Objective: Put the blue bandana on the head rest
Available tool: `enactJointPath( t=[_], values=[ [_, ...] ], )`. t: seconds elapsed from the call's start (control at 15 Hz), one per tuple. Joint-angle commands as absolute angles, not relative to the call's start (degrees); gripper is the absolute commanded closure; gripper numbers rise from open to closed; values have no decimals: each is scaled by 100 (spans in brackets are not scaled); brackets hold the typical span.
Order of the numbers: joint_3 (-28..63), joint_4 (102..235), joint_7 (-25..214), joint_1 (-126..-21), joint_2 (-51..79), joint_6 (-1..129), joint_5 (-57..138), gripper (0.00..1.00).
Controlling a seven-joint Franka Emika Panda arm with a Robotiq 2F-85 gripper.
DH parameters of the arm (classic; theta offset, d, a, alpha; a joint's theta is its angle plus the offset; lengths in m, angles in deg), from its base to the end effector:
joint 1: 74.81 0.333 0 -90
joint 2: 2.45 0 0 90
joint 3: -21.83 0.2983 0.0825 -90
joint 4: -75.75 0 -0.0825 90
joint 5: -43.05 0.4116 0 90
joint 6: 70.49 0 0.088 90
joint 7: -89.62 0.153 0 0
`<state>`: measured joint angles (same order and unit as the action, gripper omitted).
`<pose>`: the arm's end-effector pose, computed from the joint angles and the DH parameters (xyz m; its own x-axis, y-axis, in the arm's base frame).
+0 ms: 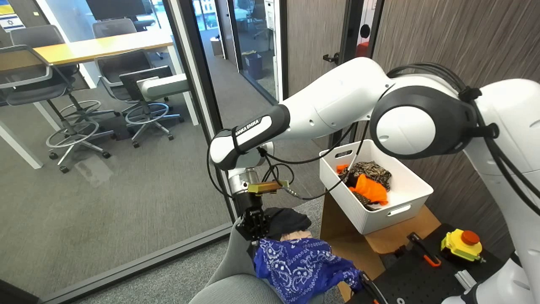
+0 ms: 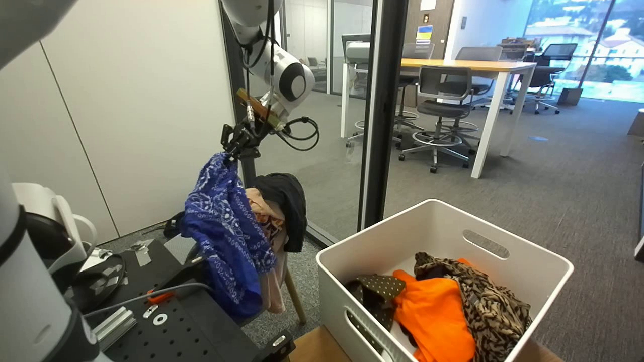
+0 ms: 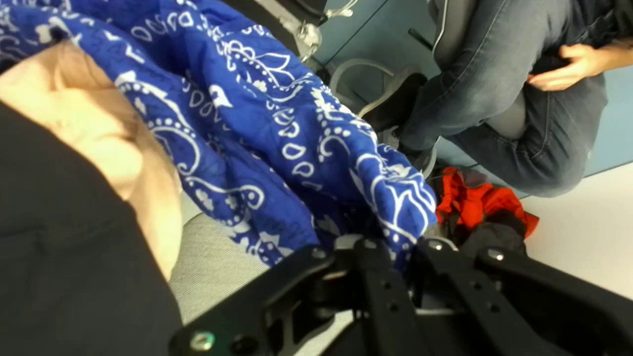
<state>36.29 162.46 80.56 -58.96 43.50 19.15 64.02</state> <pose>0.4986 0.3484 0.1216 0.5793 0.5699 -0.5828 0.2623 -0.8073 -0.5287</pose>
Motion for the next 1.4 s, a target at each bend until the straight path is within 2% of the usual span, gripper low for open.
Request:
enactJointPath(
  t=[0.0,0.53,0.6,0.73,1.27,1.33],
  values=[
    [3598,16627,8047,-5737,3946,2765,5997,88],
    [3669,17222,8125,-5636,3628,3749,5463,85],
    [3662,17306,8149,-5627,3567,3817,5406,61],
    [3656,17522,8168,-5632,3406,4013,5306,60],
    [3647,19189,8532,-5690,1670,4696,5097,1],
    [3646,19430,8629,-5721,1351,4687,5114,0]
  ],
)
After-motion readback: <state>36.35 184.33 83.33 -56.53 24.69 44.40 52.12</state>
